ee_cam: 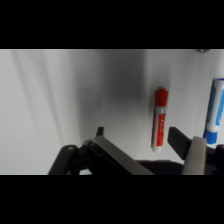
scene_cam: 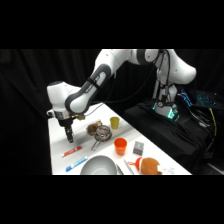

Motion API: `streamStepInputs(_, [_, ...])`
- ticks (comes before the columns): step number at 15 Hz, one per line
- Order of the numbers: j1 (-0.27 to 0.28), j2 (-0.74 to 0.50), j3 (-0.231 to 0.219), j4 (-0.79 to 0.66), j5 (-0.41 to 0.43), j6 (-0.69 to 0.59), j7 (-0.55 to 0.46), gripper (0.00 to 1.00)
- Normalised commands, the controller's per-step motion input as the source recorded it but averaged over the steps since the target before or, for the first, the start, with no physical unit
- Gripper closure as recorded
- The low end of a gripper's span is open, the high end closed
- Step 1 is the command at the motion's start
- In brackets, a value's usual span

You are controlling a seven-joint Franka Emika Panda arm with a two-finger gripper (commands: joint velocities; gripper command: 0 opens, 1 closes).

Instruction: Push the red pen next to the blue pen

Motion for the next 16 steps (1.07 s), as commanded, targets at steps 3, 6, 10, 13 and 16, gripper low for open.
streamStepInputs(3, [-0.076, 0.25, 0.075, 0.33, -0.056, -0.07, -0.13, 0.0])
streamStepInputs(6, [-0.088, 0.2, 0.044, 0.33, -0.079, -0.08, -0.13, 0.0])
streamStepInputs(10, [-0.06, 0.17, 0.039, 0.34, -0.097, -0.1, -0.12, 0.0])
streamStepInputs(13, [-0.006, 0.18, 0.051, 0.34, -0.106, -0.12, -0.1, 0.0])
streamStepInputs(16, [0.041, 0.18, 0.05, 0.33, -0.118, -0.12, -0.07, 0.0])
